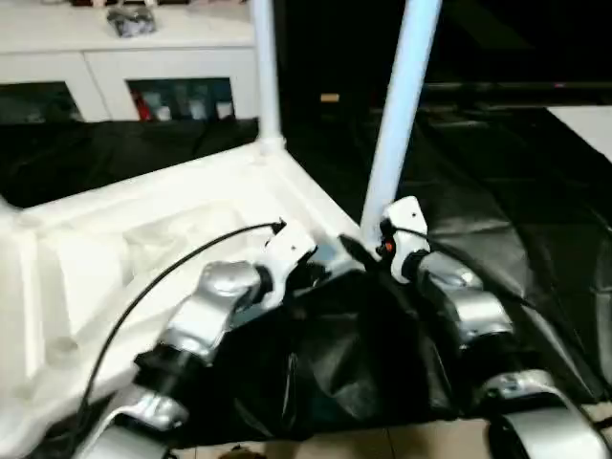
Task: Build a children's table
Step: Rotate leg to tighten
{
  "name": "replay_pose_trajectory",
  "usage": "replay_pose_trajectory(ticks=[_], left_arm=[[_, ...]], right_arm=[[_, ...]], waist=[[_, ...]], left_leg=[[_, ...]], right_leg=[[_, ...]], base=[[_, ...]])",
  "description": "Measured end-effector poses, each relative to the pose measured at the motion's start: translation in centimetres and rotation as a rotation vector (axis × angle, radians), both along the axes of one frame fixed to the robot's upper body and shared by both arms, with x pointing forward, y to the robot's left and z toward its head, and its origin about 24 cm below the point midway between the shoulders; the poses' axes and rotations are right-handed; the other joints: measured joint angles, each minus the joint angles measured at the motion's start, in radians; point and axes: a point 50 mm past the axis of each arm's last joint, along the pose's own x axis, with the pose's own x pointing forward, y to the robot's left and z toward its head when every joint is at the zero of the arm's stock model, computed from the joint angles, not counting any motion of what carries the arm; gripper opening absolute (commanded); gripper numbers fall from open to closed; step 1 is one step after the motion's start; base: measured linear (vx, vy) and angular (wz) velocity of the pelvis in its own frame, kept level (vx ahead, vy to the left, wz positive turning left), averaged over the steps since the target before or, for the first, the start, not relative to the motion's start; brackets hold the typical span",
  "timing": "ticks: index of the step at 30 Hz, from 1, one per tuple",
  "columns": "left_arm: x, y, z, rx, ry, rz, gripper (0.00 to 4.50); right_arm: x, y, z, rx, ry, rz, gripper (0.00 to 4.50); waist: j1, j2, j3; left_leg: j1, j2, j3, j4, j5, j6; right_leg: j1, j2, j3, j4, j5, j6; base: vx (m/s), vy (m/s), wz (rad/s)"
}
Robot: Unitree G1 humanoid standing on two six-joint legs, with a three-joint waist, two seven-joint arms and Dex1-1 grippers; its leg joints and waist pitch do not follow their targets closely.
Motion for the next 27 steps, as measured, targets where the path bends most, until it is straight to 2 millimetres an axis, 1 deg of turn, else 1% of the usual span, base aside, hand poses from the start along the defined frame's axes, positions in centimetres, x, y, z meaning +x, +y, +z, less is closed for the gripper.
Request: replay_pose_trajectory(ticks=[7, 8, 9, 12, 15, 18, 20, 22, 24, 27], left_arm=[[-0.9, 1.3, 0.1, -0.004, 0.032, -0.088, 0.0], [-1.1, 1.5, 0.1, -0.003, 0.037, -0.1, 0.0], [-1.2, 1.7, 0.1, -0.002, 0.043, -0.114, 0.0], [-1.5, 2.1, 0.3, 0.003, 0.056, -0.155, 0.0], [-1.9, 2.7, 0.4, 0.002, 0.076, -0.182, 0.0], [-2.0, 3.0, 0.5, 0.006, 0.088, -0.195, 0.0], [-2.1, 3.3, 0.5, 0.009, 0.1, -0.203, 0.0], [-2.3, 3.5, 0.6, 0.014, 0.114, -0.221, 0.0], [-2.4, 3.6, 0.7, 0.015, 0.118, -0.228, 0.0], [-2.5, 3.7, 0.7, 0.016, 0.132, -0.243, 0.0]], right_arm=[[-1.3, -1.6, -0.1, -0.063, 0.056, 0.21, 3.99], [-1.4, -1.8, -0.1, -0.07, 0.063, 0.23, 3.73], [-1.5, -1.9, 0.0, -0.075, 0.073, 0.255, 3.64], [-1.8, -2.2, 0.3, -0.079, 0.091, 0.316, 3.59], [-2.1, -2.1, 0.4, -0.079, 0.104, 0.369, 3.21], [-2.3, -1.9, 0.3, -0.07, 0.116, 0.403, 3.18], [-2.4, -1.9, 0.5, -0.07, 0.119, 0.426, 2.8], [-2.7, -1.8, 0.5, -0.069, 0.127, 0.455, 2.78], [-2.7, -1.7, 0.5, -0.068, 0.13, 0.467, 2.67], [-3.1, -1.7, 0.4, -0.063, 0.137, 0.491, 2.66]], waist=[[0.0, 0.0, 0.0], [0.0, 0.0, 0.0], [0.0, 0.0, 0.0], [-0.001, 0.0, 0.0], [-0.002, -0.001, 0.001], [-0.003, -0.001, 0.001], [-0.003, -0.001, 0.001], [-0.003, -0.001, 0.001], [-0.003, -0.001, 0.001], [-0.001, -0.002, 0.001]], left_leg=[[-0.003, 0.0, 0.0, 0.003, 0.0, 0.0], [-0.003, 0.0, 0.0, 0.003, 0.0, 0.0], [-0.003, 0.0, 0.0, 0.003, 0.0, 0.0], [-0.003, 0.0, 0.0, 0.004, 0.0, 0.0], [-0.003, 0.0, 0.0, 0.004, 0.0, 0.0], [-0.003, 0.0, 0.0, 0.004, 0.0, 0.0], [-0.003, 0.0, 0.0, 0.004, 0.0, 0.0], [-0.003, 0.0, 0.0, 0.004, 0.0, 0.0], [-0.003, 0.0, 0.0, 0.004, 0.0, 0.0], [-0.003, 0.001, 0.0, 0.004, 0.0, 0.0]], right_leg=[[0.0, 0.0, 0.0, -0.001, 0.0, 0.0], [0.0, 0.0, 0.0, 0.0, 0.0, 0.0], [0.0, 0.0, 0.0, 0.0, 0.0, 0.0], [0.0, 0.0, 0.0, 0.0, 0.0, 0.0], [0.0, 0.0, 0.0, 0.0, 0.0, 0.0], [0.0, 0.0, 0.0, -0.001, 0.0, 0.0], [0.0, 0.0, 0.0, 0.0, 0.0, 0.0], [0.0, 0.0, 0.0, 0.0, 0.0, 0.0], [0.0, 0.0, 0.0, 0.0, 0.0, 0.0], [0.0, 0.0, 0.0, 0.0, 0.0, 0.0]], base=[[0.0, 0.0, 0.0], [0.0, 0.0, 0.0], [0.0, 0.0, 0.0], [0.0, 0.0, 0.0], [0.0, 0.0, 0.0], [0.0, 0.0, 0.0], [0.0, 0.0, 0.0], [0.0, 0.0, 0.0], [0.0, 0.0, 0.0], [0.0, 0.0, 0.0]])
